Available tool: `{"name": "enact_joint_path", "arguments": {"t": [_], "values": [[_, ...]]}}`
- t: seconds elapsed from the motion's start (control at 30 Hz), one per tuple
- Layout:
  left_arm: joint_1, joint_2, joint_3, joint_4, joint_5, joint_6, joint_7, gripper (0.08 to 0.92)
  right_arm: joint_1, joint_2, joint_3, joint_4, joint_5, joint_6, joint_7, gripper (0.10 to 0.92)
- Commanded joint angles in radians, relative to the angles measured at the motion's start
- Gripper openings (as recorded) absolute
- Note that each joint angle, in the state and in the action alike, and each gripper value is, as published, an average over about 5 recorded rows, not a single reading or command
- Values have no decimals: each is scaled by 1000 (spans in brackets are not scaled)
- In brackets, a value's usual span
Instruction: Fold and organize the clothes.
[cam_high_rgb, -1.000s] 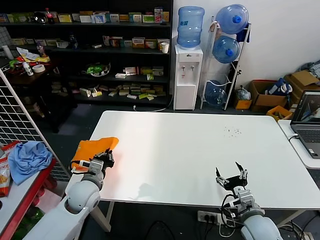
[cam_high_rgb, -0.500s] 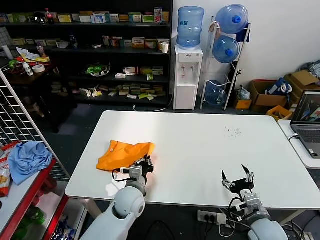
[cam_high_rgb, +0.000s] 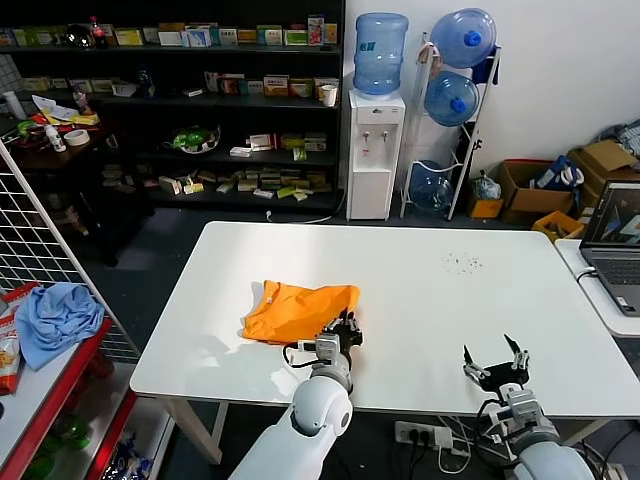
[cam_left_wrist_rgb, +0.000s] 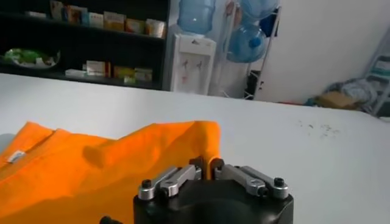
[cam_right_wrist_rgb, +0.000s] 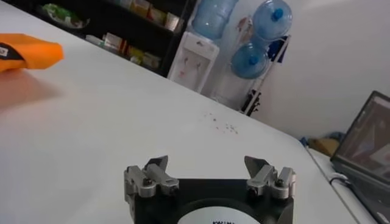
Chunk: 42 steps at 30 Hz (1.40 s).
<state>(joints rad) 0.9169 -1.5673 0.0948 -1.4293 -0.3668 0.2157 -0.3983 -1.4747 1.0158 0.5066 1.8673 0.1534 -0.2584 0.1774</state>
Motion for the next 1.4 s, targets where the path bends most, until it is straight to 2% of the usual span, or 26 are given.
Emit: {"name": "enact_joint_path", "arguments": {"t": [0.03,0.17,0.23,0.37,0.47,0.63,0.73,0.83,1.0,1.4], "values": [[0,-91,49,41,-65,-317,135,233,3,-2,22,2,35,-12,-19,823],[32,-81,81,-70,-73,-341,154,346,23,8,21,0,50,-14,-44,823],[54,-44,79,-123,-66,-345,148,398,29,13,20,3,57,-15,-53,823],[104,72,36,-194,-59,-386,138,510,36,24,14,8,63,-15,-59,823],[144,168,-23,-211,-36,-473,142,597,43,38,12,9,68,-2,-61,823],[209,352,-128,-197,64,-592,199,742,77,103,30,-1,55,141,-75,823],[257,421,-207,-186,164,-632,229,803,106,154,50,-25,28,184,-122,823],[302,446,-290,-176,227,-639,244,820,121,193,60,-45,-1,189,-182,823],[350,461,-378,-162,236,-580,274,822,131,258,92,-51,-37,170,-232,823],[336,416,-395,-140,332,-590,269,823,123,283,165,-38,-36,150,-240,823]]}}
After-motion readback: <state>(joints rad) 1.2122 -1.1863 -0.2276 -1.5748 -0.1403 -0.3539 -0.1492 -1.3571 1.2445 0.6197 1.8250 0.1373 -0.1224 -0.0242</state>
